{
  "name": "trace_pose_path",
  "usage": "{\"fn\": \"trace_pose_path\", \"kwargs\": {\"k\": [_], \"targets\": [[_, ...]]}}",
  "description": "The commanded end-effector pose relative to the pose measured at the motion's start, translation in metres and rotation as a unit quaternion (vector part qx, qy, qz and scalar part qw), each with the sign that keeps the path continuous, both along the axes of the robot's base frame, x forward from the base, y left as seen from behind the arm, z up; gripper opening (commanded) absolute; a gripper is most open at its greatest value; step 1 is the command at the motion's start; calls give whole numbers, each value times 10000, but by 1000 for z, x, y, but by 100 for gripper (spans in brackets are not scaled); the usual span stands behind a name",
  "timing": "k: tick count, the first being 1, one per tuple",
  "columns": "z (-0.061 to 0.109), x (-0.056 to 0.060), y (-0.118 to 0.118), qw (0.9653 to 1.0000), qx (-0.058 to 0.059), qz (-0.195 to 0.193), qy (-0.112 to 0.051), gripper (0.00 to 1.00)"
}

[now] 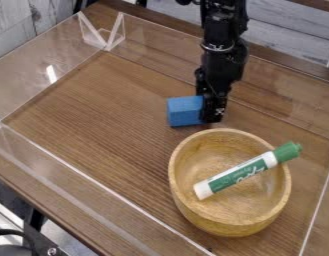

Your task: Put the blue block in the brown bowl

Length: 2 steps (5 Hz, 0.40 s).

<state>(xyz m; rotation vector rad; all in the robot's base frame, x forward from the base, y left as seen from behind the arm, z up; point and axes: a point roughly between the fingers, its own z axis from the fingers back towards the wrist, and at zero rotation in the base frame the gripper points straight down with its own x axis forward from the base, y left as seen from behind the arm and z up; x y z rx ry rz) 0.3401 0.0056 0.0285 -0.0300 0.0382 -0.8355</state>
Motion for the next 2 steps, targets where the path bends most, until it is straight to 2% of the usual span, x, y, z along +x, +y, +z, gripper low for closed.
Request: {"fn": "trace_pose_path", "kwargs": {"k": [1,2], "targets": [[23,13,2,9996,47,38,-286,0],[29,14,2,9997,76,64,-228,0]]}}
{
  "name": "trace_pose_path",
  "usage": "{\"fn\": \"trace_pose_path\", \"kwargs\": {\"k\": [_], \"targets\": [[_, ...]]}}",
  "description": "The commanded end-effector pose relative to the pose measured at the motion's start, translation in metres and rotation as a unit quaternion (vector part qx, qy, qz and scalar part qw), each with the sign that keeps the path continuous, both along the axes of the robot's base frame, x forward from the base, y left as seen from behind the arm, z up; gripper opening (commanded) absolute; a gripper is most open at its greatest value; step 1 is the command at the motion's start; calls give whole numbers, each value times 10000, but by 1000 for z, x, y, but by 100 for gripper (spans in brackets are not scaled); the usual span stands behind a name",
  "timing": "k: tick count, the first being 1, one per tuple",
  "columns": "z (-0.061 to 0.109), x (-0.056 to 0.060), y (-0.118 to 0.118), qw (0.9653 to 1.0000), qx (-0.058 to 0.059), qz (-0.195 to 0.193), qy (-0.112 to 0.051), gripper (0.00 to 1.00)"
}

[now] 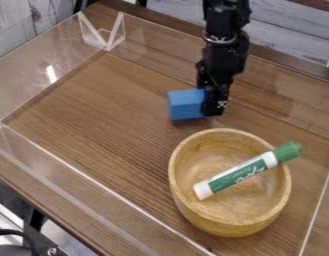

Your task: Put the blue block in the brown bowl

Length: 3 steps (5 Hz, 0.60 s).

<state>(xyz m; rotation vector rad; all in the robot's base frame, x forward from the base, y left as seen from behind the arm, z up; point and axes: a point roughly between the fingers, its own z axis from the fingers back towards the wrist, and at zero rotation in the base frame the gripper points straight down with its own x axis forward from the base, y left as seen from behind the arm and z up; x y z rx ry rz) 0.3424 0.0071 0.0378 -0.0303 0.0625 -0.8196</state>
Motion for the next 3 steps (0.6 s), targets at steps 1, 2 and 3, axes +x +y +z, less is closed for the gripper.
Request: {"fn": "trace_pose_path", "kwargs": {"k": [1,2,3], "targets": [[26,11,-1,9996,38,28,-271,0],[34,12,-3,9997,54,115,-230,0],[43,12,-7,9993,78,301,-217,0]]}}
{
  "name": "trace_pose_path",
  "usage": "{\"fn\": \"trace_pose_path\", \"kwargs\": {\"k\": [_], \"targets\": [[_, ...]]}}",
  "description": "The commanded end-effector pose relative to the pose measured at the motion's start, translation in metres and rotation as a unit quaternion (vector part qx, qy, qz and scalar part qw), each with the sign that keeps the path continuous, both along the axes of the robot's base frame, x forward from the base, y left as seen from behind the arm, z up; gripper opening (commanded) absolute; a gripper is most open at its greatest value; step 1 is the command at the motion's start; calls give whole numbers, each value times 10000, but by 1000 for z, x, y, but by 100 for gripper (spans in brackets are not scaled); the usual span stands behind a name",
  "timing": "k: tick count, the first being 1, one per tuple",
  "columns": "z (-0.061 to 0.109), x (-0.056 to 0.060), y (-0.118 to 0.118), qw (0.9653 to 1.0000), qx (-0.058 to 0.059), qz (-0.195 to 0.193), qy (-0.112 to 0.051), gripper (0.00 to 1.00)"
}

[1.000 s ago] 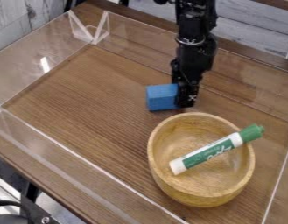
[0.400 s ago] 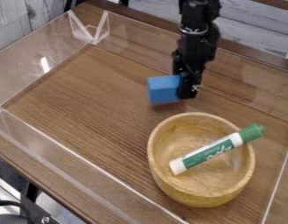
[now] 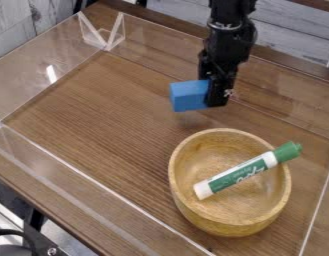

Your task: Put the blue block in the brown bowl

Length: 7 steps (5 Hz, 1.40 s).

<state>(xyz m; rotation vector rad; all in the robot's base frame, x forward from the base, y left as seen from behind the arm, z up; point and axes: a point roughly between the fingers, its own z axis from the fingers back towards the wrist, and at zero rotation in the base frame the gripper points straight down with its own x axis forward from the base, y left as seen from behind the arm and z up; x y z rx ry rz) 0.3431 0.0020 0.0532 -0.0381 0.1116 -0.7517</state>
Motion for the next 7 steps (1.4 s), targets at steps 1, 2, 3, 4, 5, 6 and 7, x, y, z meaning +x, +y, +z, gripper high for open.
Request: {"fn": "trace_pose_path", "kwargs": {"k": [1,2,3,4,5,6,7], "targets": [[34,14,-7,9987,52,157,-481,0],[38,17,-9,9979,94,308,-554,0],[40,21,-9,9971,133,390,-648,0],[41,23,-9,9961,161,456,-735,0],[43,25,-9,9952,191,512,-810,0],[45,27,-8,9942,218,563,-893,0],[46,29,-7,9931,245,604,-978,0]]}}
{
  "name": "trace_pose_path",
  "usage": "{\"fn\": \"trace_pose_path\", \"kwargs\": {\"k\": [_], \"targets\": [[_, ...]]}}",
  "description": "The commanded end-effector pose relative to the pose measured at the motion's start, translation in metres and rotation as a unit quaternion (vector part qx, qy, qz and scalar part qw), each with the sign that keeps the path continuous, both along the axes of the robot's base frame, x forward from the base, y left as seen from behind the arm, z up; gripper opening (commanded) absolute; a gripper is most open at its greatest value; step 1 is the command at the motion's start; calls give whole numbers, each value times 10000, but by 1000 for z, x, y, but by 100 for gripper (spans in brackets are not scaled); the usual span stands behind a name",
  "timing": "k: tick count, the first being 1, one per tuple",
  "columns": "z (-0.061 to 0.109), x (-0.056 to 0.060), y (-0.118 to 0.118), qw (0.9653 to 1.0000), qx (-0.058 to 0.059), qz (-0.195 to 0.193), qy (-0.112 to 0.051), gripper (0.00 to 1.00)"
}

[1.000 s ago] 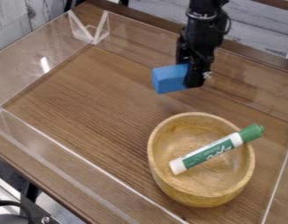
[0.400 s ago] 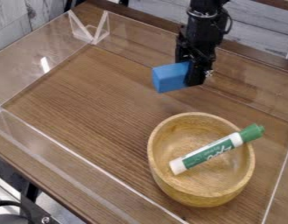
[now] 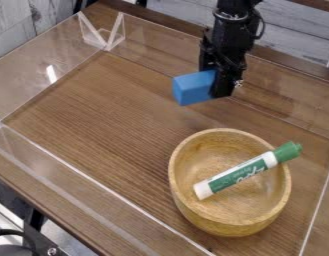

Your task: Put the blue block in the brown bowl

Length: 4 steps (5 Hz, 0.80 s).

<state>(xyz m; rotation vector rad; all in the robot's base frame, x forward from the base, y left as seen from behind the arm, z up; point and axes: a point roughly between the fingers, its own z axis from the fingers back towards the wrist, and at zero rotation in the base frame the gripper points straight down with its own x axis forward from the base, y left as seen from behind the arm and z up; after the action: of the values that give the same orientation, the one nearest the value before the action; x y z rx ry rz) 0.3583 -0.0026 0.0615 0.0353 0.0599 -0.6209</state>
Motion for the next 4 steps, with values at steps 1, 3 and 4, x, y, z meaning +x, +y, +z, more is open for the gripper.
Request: {"fn": "trace_pose_path", "kwargs": {"k": [1,3,4], "targets": [[40,16,-2,9975,32,-17,-699,0],[43,20,-1,9961,77,29,-880,0],[44,22,-1,9952,91,47,-968,0]]}}
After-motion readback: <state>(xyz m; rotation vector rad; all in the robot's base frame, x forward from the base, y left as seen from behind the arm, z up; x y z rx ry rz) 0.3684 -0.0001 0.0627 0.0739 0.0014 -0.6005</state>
